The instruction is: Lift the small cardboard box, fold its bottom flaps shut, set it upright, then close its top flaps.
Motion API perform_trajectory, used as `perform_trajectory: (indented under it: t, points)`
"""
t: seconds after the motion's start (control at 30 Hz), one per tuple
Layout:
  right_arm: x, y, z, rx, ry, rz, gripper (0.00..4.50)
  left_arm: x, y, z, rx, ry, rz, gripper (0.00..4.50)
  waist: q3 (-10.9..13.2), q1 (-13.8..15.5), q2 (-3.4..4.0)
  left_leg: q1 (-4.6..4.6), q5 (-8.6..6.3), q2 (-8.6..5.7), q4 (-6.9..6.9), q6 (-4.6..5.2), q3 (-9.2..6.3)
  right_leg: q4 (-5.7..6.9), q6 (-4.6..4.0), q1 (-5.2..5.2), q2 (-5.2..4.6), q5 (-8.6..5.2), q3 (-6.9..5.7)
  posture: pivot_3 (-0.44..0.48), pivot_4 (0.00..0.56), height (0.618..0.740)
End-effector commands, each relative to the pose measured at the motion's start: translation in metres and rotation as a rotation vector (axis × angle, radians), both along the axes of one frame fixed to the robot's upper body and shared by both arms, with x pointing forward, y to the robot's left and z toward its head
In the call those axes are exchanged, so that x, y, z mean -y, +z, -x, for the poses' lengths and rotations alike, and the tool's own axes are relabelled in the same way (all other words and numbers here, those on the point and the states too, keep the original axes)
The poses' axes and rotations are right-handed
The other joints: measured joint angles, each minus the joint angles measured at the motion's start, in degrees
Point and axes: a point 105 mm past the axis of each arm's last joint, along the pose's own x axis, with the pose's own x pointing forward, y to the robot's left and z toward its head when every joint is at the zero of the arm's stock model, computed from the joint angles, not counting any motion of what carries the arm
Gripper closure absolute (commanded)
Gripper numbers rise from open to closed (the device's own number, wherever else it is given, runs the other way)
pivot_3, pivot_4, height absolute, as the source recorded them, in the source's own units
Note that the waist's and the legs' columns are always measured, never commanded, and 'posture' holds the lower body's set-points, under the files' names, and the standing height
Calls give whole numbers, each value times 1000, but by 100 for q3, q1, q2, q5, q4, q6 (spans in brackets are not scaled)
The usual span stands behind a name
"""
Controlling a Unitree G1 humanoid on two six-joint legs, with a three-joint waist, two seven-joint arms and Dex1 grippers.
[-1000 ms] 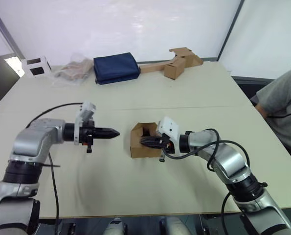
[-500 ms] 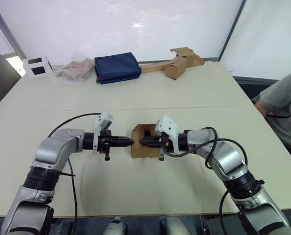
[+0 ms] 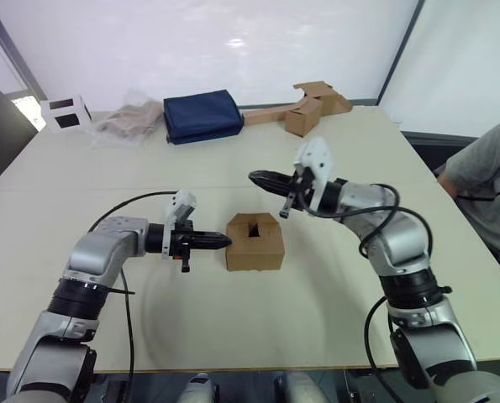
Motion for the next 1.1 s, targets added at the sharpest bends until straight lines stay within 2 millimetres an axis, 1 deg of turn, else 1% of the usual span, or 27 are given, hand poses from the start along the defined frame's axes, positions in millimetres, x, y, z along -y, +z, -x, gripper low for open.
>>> perform_trajectory:
  t: [0.03,0.13,0.3,0.33,0.47,0.57,0.67,0.8,0.97,1.1]
  points:
    - [-4,-7,-1,26,12,91,4500,2,2,-2,19,-2,-11,4488,1,0,1,0,0,0,-1,0,0,0,0,-2,0,0,0,0,150,740]
    - [-6,-21,15,-30,88,103,4500,2,4,-2,23,4,-9,4488,0,2,1,-2,3,0,-2,-5,0,-2,0,-4,0,0,1,0,150,740]
    - [-8,-25,27,-59,121,81,4500,0,7,-2,24,20,14,4488,1,-2,1,-2,1,0,0,-1,-1,1,0,-2,0,0,0,0,150,740]
    - [-9,-25,29,-63,122,76,4500,0,9,-3,23,26,27,4488,1,-2,1,-2,0,0,0,-1,-2,2,0,-2,0,0,0,0,150,740]
    - [-10,-28,32,-77,117,66,4500,-6,31,-12,45,62,99,4488,1,-3,1,-2,0,1,-1,-1,-2,0,0,-3,0,0,0,0,150,740]
    - [-10,-29,33,-83,115,65,4500,-6,36,-16,66,48,72,4488,1,5,0,-2,0,1,0,-1,-3,0,0,-3,1,0,-1,0,150,740]
    - [-10,-30,33,-84,113,67,4500,-1,36,-16,66,24,66,4488,1,-2,0,-2,1,0,-1,-2,-2,-1,0,-2,0,0,0,0,150,740]
    - [-11,-29,32,-77,102,61,4500,13,26,-28,99,32,18,4488,1,2,0,-2,2,0,-1,-4,-2,-1,0,-2,0,0,0,0,150,740]
    - [-10,-27,33,-68,95,52,4500,19,16,-36,116,40,-18,4488,1,0,0,-3,3,0,-1,-6,-2,-1,0,-3,1,0,0,0,150,740]
    - [-7,-21,40,-61,103,41,4500,22,14,-40,118,41,-12,4488,1,-1,0,-3,3,0,-1,-6,-2,-1,0,-3,1,0,0,0,150,740]
